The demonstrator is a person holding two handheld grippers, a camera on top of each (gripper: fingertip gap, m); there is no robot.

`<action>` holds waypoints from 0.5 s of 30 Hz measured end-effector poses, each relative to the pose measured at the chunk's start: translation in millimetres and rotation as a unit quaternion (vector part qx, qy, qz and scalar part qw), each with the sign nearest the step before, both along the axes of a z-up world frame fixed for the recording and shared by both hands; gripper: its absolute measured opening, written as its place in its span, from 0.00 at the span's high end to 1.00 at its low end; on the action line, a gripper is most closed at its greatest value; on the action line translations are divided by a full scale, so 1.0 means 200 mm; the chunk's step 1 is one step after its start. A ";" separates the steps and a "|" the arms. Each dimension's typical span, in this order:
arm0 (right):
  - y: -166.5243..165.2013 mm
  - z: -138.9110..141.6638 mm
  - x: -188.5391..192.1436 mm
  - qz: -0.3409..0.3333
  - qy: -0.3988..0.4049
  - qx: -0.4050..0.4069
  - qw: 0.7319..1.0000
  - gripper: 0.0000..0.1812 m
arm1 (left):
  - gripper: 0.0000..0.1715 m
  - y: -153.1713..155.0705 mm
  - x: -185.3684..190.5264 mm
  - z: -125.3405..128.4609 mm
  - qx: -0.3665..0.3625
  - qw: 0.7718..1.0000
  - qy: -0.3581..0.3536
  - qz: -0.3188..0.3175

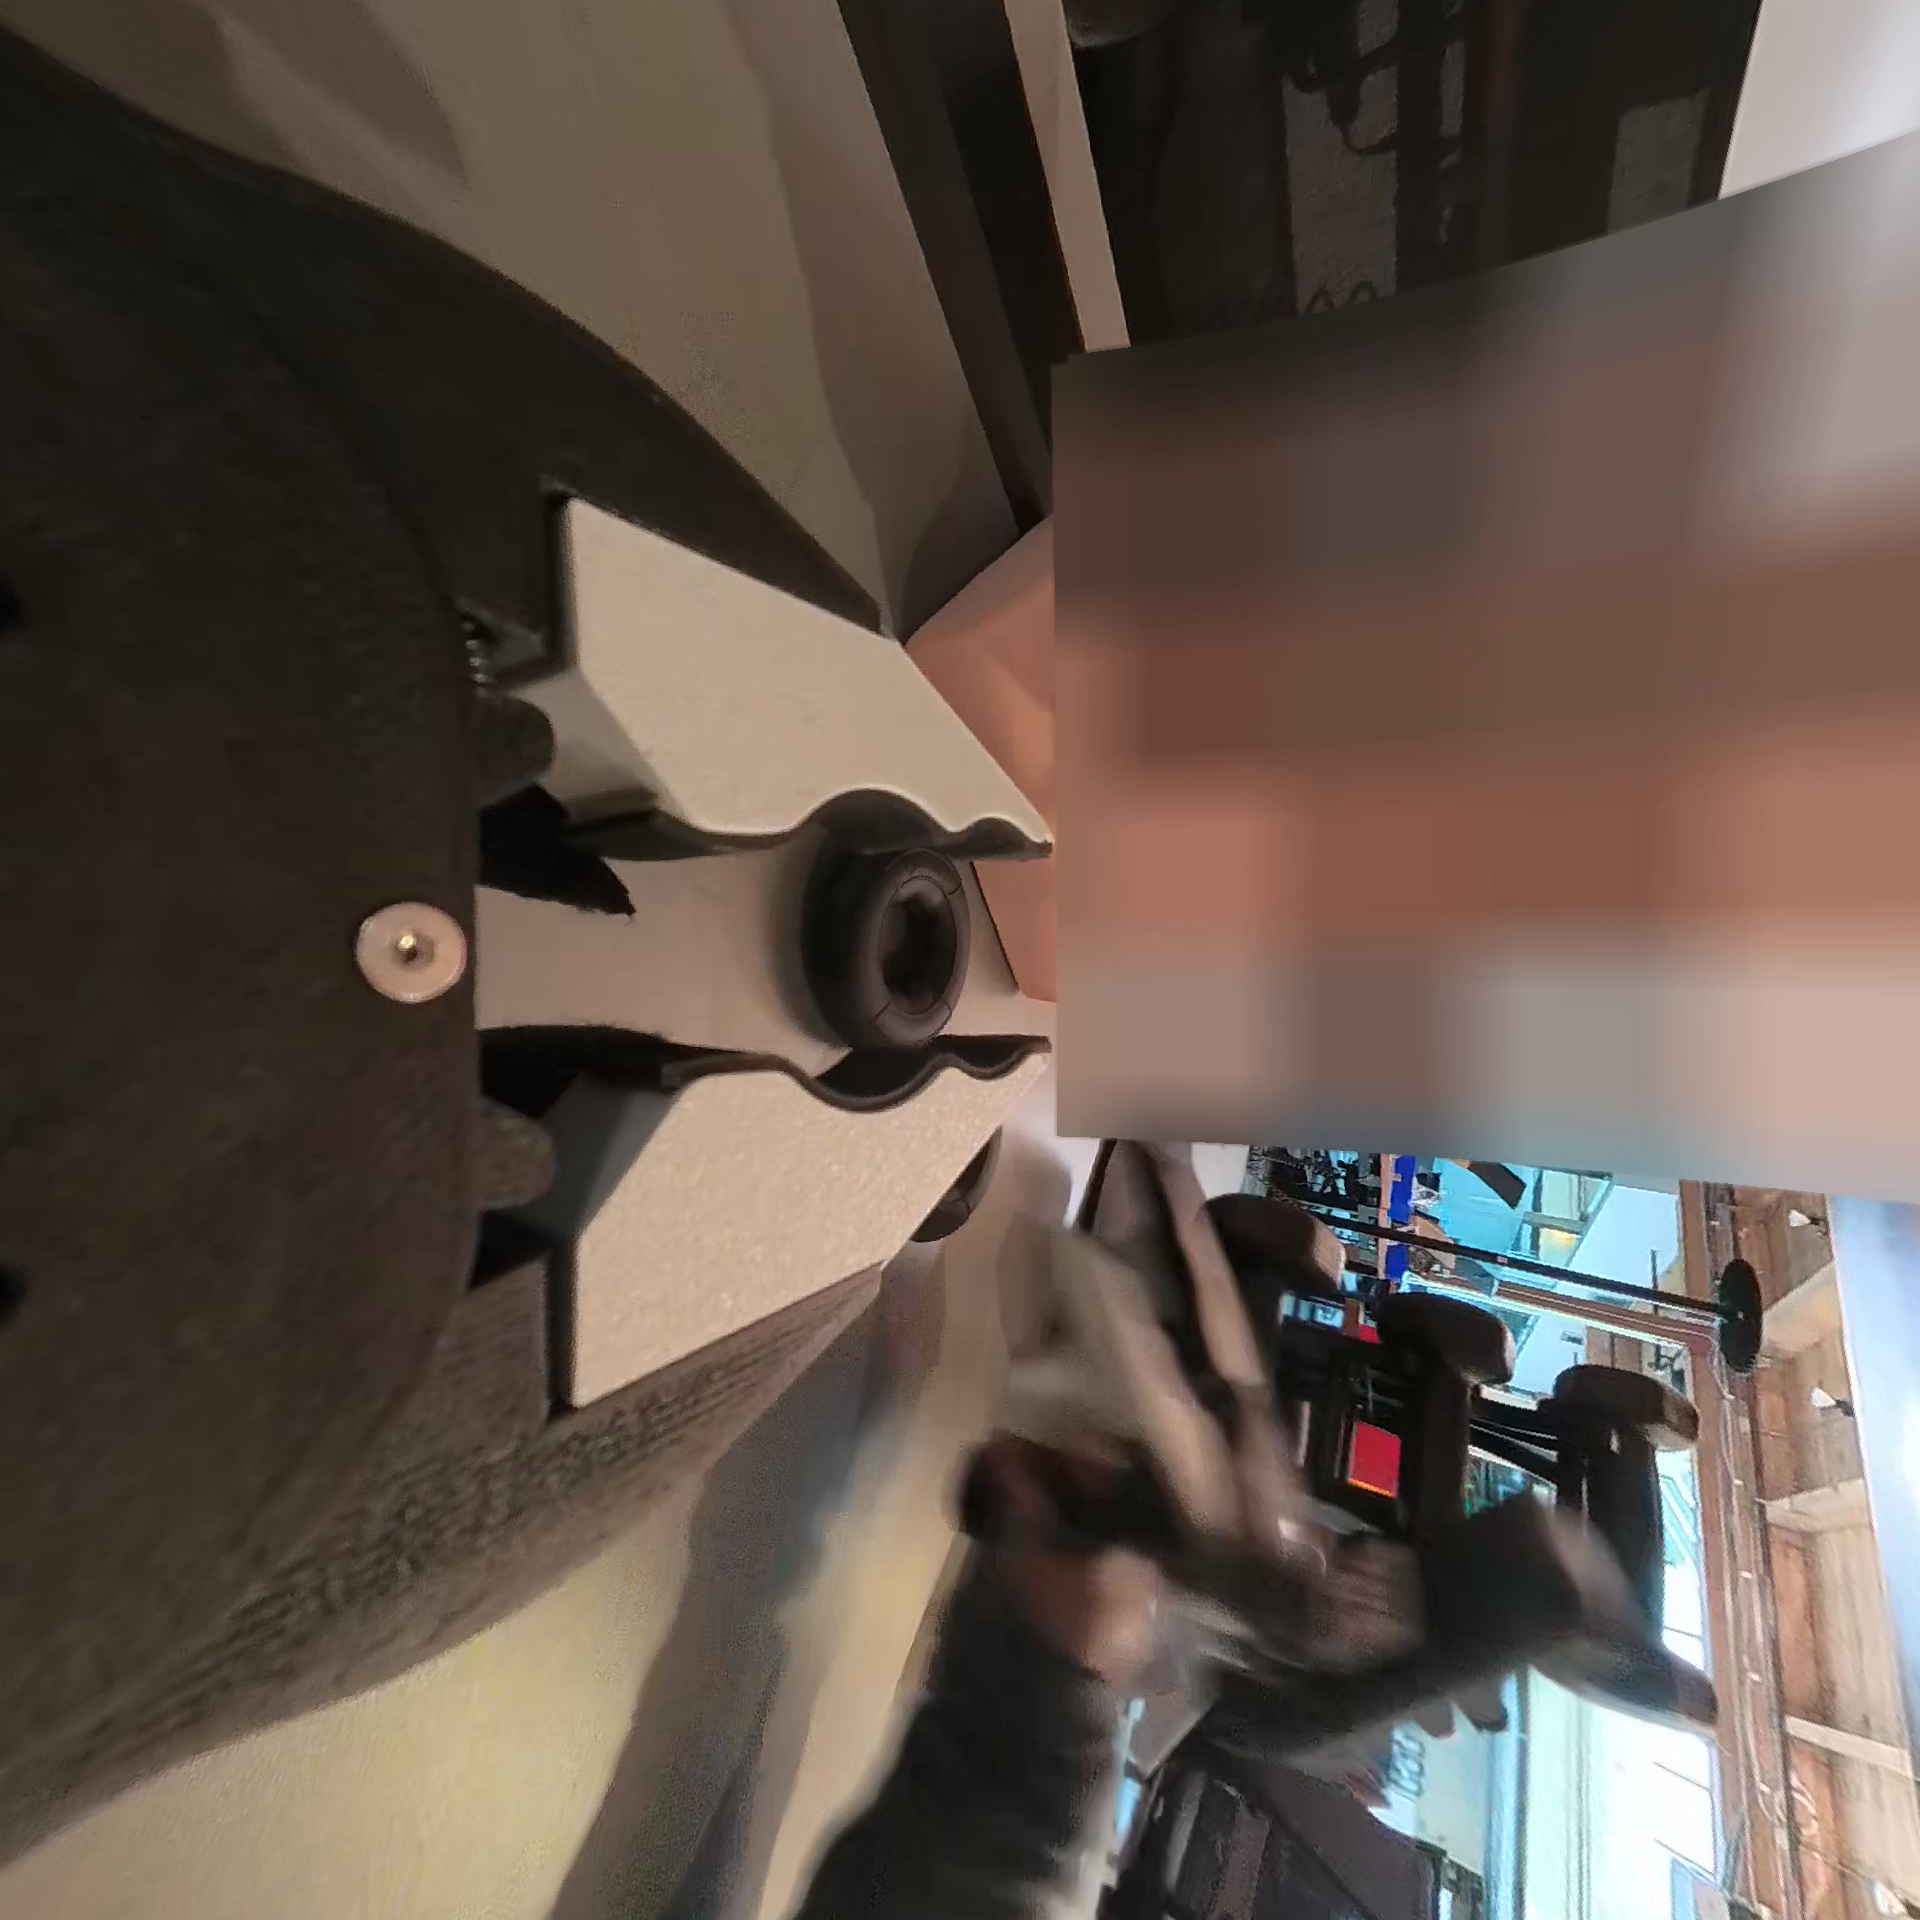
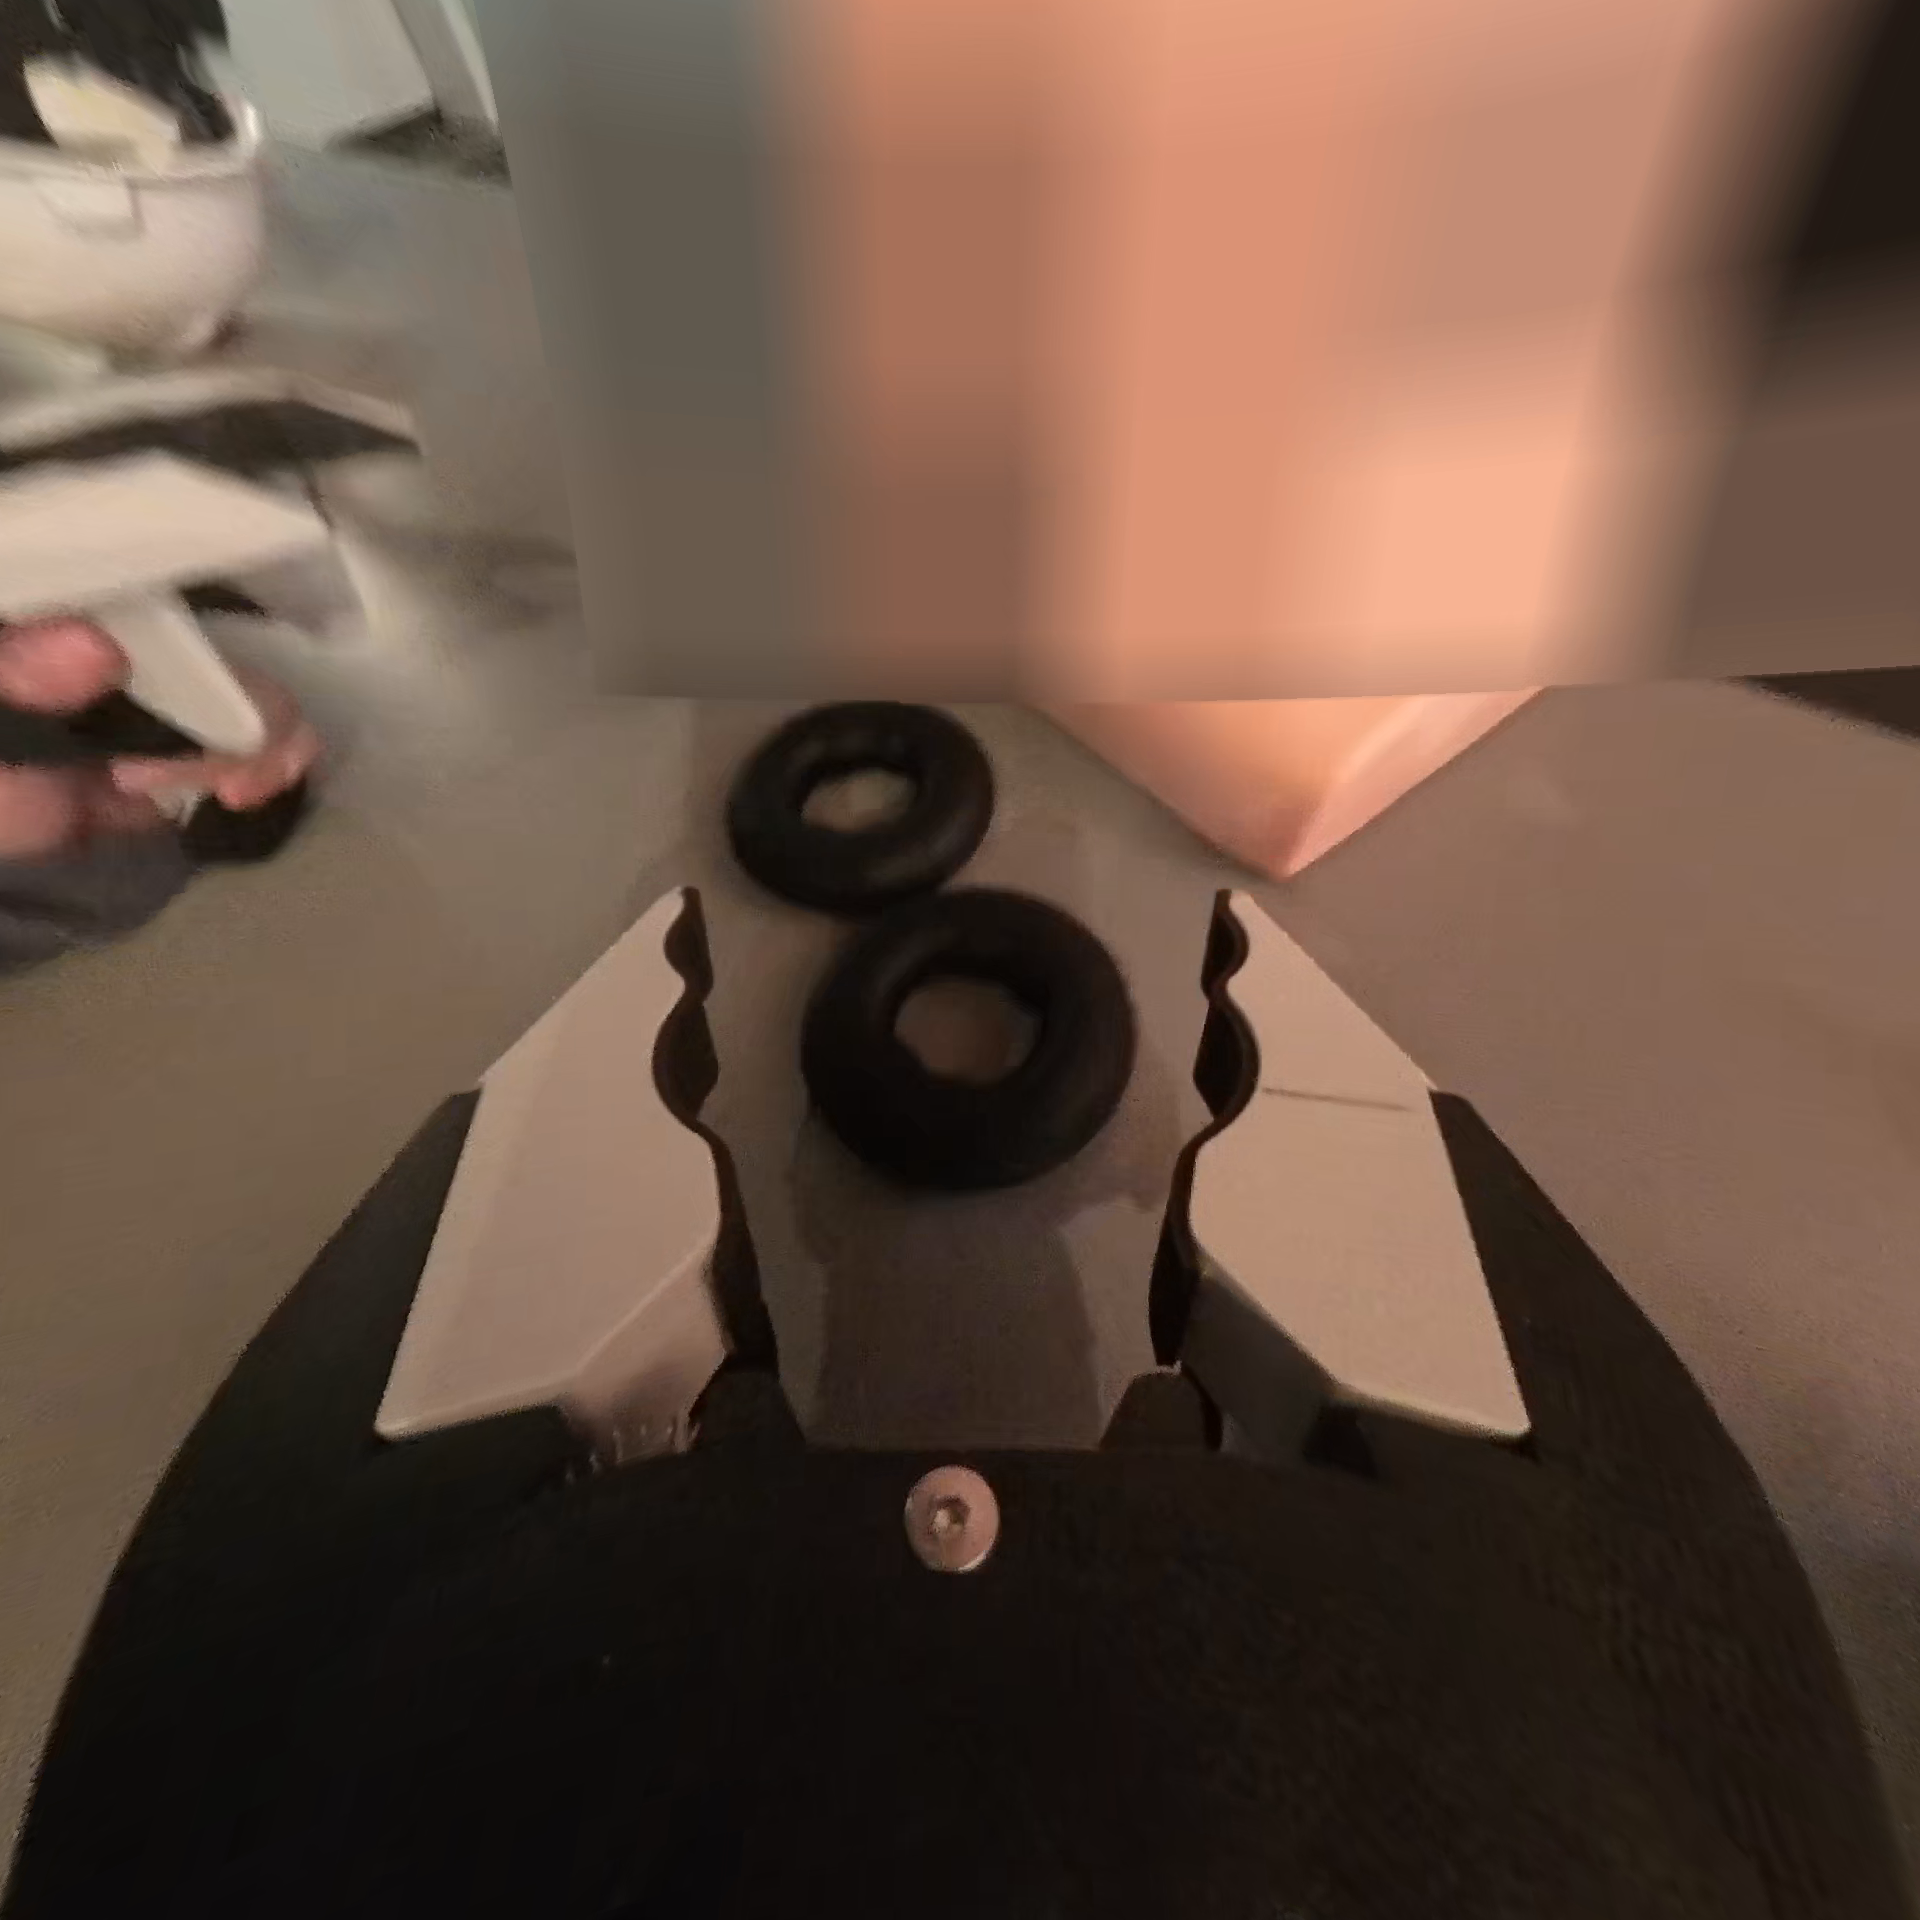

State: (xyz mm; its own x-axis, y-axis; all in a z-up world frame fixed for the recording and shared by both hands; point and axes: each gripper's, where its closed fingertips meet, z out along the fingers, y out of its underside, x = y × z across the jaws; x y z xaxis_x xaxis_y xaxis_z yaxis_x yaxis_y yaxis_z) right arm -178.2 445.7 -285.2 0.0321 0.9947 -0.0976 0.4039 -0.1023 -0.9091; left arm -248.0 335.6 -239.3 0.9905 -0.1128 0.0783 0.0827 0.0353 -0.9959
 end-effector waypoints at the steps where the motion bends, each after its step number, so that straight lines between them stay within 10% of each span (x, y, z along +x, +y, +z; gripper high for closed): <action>1: -0.03 -0.06 0.00 0.018 -0.021 -0.005 1.000 0.49 | 0.81 0.00 0.00 0.00 0.002 1.000 -0.001 0.000; 15: -0.02 -0.30 -0.01 -0.024 -0.147 0.042 0.988 0.53 | 0.79 -0.02 -0.02 0.01 0.006 0.999 -0.042 -0.008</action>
State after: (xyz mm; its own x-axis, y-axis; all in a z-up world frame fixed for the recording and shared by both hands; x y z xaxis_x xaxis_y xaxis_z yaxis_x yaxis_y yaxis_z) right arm -181.2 442.2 -345.2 0.0934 0.9956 0.0065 0.6489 -0.0559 -0.7588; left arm -251.5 332.2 -237.5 0.9786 -0.1294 0.1599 0.1669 0.0449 -0.9850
